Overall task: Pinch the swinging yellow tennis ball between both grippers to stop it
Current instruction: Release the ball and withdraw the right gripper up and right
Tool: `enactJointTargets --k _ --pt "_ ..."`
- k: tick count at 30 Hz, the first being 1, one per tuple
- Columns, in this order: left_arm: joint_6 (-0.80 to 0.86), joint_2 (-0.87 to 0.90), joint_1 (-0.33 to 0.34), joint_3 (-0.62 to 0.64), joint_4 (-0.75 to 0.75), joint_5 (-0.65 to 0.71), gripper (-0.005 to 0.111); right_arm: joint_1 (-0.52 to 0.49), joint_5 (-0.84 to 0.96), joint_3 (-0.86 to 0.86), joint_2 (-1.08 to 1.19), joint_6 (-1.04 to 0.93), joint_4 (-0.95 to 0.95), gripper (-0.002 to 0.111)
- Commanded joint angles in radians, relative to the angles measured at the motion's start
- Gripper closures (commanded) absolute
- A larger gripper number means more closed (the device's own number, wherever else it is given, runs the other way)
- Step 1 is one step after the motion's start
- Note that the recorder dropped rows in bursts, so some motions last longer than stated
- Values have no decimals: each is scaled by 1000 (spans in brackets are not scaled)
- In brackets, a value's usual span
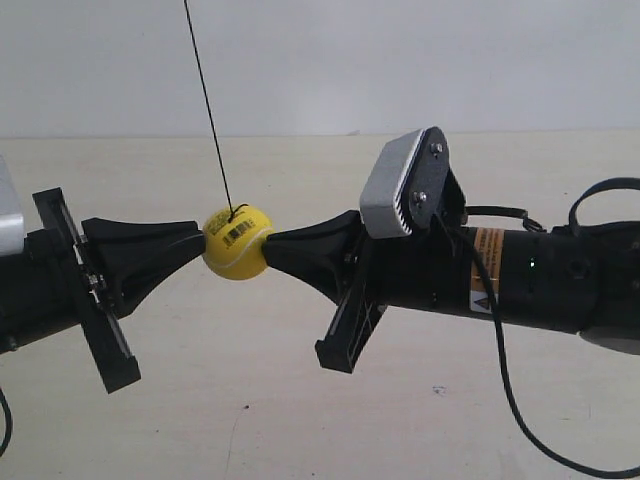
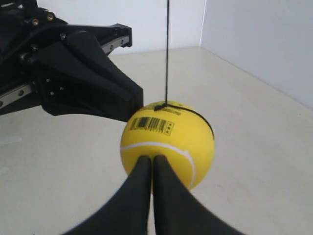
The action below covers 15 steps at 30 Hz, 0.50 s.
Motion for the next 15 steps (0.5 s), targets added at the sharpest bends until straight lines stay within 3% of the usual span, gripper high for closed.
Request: enactJointTargets --k 1,8,15 --pt "6 8 -9 4 3 -14 102 -2 146 -7 -113 16 -2 108" --pt "6 8 -9 4 3 -20 102 -2 389 -2 -280 77 -2 108" --pt "4 -55 -9 21 -34 -17 102 -2 395 67 -398 49 18 108"
